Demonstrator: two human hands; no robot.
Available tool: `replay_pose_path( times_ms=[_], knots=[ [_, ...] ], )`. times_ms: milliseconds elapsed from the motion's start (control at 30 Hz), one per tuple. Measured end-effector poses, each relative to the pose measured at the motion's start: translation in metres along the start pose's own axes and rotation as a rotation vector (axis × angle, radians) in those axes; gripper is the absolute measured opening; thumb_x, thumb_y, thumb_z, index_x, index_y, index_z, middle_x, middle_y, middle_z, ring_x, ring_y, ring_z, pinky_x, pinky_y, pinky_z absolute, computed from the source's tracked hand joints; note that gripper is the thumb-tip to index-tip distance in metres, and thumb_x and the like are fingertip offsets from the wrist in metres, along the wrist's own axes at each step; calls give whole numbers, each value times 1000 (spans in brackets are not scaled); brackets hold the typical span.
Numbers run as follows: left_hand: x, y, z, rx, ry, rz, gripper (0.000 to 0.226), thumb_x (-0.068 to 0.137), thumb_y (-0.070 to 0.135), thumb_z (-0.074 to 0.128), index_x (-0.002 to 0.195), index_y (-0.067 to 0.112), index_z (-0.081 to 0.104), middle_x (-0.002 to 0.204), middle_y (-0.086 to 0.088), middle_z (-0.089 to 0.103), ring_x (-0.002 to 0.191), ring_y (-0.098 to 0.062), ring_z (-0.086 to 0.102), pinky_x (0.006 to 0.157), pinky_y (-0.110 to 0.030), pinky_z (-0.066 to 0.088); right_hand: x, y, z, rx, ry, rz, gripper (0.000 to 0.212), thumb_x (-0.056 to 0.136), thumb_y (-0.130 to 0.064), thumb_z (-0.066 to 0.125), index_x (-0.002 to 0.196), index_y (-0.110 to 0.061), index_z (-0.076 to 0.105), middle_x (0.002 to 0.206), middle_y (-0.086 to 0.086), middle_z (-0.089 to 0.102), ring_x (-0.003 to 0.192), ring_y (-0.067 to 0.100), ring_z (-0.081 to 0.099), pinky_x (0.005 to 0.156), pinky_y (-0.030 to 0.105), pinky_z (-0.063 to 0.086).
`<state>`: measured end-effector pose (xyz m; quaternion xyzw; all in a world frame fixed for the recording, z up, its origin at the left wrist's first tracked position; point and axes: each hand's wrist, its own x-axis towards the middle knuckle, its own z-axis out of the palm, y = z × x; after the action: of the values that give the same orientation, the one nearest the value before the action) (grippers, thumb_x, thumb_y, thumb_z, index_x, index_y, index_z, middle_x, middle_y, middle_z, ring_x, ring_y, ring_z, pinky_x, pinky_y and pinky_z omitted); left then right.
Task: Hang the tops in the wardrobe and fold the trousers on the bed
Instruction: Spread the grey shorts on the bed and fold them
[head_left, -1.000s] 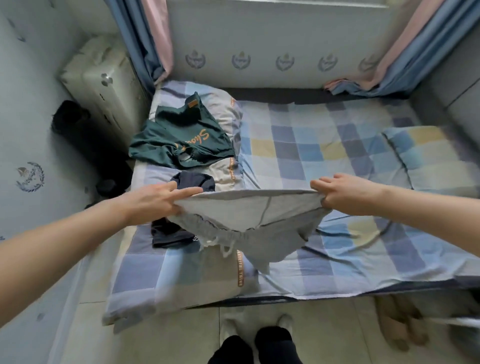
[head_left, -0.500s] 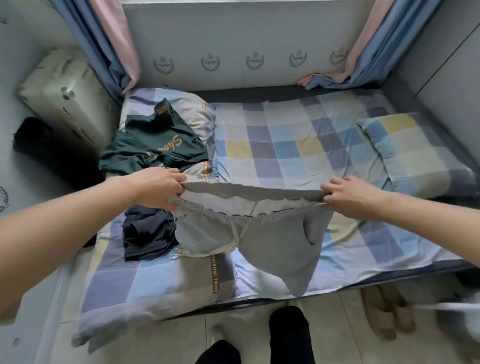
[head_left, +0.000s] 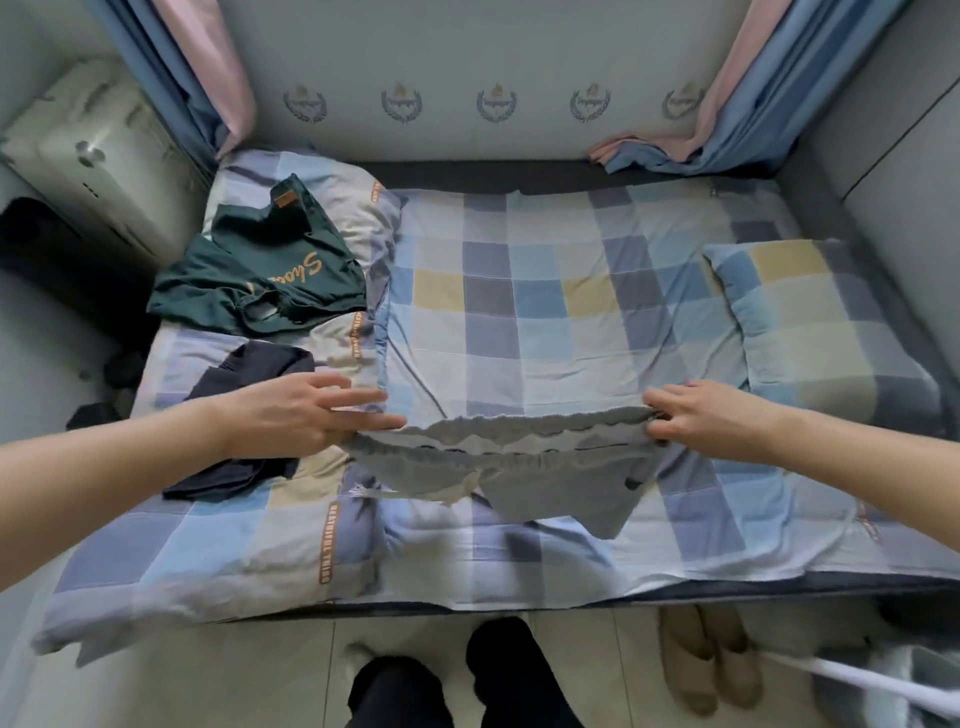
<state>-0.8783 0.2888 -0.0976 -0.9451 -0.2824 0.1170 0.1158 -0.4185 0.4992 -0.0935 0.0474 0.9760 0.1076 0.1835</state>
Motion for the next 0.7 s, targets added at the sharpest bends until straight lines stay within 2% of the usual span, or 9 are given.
replay_pose_path(
  times_ms=[100, 167, 233, 333, 433, 500, 567, 633, 700],
  knots=[
    [32, 2, -12, -58, -51, -78, 13, 88, 21, 66, 88, 26, 78, 148, 9, 48, 135, -24, 48, 101, -37, 48, -16, 29, 10, 23, -29, 50, 23, 58, -8, 77, 77, -15, 66, 93, 9, 61, 71, 24, 60, 50, 33, 51],
    [40, -2, -13, -205, 21, -309, 3, 82, 27, 77, 83, 25, 78, 134, 9, 61, 125, -25, 57, 97, -37, 50, -27, 45, 22, 35, -48, 66, 21, 69, -18, 65, 90, -16, 66, 109, 6, 58, 89, 24, 58, 69, 35, 54],
    [46, -10, -12, -471, 108, -578, 9, 82, 23, 78, 78, 15, 78, 125, 5, 67, 119, -25, 62, 97, -39, 51, -35, 56, 29, 108, -53, 66, 23, 75, -30, 57, 93, -17, 64, 114, 3, 54, 97, 22, 54, 81, 34, 50],
    [45, -25, -2, -704, 205, -857, 3, 81, 12, 78, 81, 9, 78, 120, 3, 68, 111, -22, 66, 96, -35, 50, -36, 61, 27, 476, 85, 215, 35, 89, -48, 54, 75, -17, 59, 93, -2, 53, 80, 15, 54, 70, 26, 43],
    [52, -44, 6, -806, 346, -1064, 11, 81, 4, 76, 92, 4, 78, 106, 12, 68, 96, -20, 68, 85, -22, 50, -29, 65, 26, 749, 388, 424, 36, 85, -32, 65, 60, -11, 51, 65, 1, 48, 53, 18, 45, 52, 28, 34],
    [61, -52, 11, -810, 425, -1145, 19, 81, 2, 75, 100, 3, 76, 100, 17, 65, 89, -8, 66, 82, -9, 48, -22, 68, 24, 718, 499, 550, 33, 81, -18, 74, 60, -6, 51, 62, 4, 46, 51, 20, 42, 52, 29, 30],
    [67, -58, 16, -810, 426, -1161, 23, 81, 0, 75, 103, 6, 76, 98, 11, 68, 86, 6, 64, 84, -8, 47, -18, 71, 25, 682, 539, 597, 29, 80, -15, 75, 64, -2, 54, 64, 7, 46, 55, 22, 43, 56, 30, 31],
    [68, -58, 22, -783, 324, -1089, 23, 80, 1, 76, 101, 10, 77, 100, 3, 72, 88, -1, 66, 87, -23, 52, -18, 71, 29, 660, 522, 527, 28, 80, -13, 74, 65, -1, 54, 67, 8, 47, 55, 22, 44, 55, 31, 34],
    [65, -52, 30, -783, 138, -1019, 11, 79, 8, 78, 90, 12, 79, 86, 4, 74, 78, -12, 65, 73, -26, 52, -21, 66, 35, 683, 412, 417, 31, 78, -8, 77, 61, -8, 50, 66, 7, 46, 55, 22, 45, 54, 31, 36]
  ],
)
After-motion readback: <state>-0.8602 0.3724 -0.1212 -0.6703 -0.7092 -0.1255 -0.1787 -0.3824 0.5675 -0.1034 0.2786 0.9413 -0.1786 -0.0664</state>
